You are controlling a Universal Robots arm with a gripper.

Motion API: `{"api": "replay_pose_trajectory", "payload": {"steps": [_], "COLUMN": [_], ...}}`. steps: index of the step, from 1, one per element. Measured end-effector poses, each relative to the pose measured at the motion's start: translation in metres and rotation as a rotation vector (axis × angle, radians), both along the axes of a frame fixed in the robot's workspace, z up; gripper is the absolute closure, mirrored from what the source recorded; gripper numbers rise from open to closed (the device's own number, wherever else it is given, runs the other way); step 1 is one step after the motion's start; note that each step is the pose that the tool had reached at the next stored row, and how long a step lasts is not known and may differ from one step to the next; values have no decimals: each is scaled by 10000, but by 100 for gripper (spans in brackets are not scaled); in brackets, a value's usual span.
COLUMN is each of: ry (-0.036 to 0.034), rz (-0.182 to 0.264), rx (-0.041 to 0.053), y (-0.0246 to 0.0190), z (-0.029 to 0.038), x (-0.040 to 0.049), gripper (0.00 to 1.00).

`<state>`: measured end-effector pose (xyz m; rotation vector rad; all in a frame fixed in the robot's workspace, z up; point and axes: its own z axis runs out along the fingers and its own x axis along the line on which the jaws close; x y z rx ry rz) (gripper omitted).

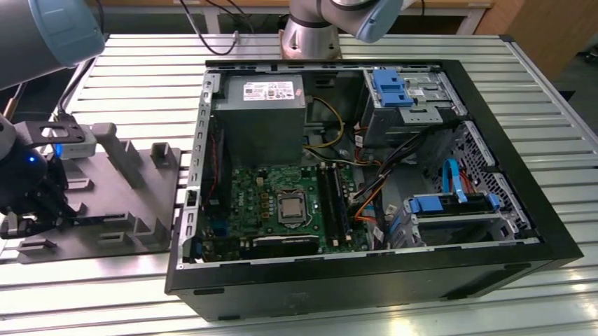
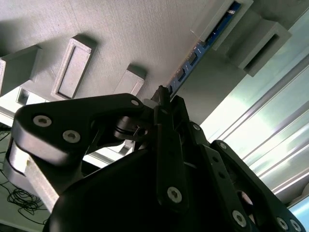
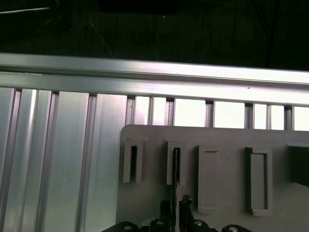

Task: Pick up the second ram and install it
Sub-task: 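Pick up the second ram and move it above second insertion slot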

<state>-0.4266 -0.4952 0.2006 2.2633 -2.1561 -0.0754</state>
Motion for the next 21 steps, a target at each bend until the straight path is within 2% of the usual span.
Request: {"api": "replay_pose_trajectory", "payload": {"steps": [13,16,21], "ry": [0,0,0], "rz": [0,0,-1], "rx": [0,0,0], "y": [0,0,0], "z": [2,2,3], "x": [2,2,2], "gripper": [78,89,89]}}
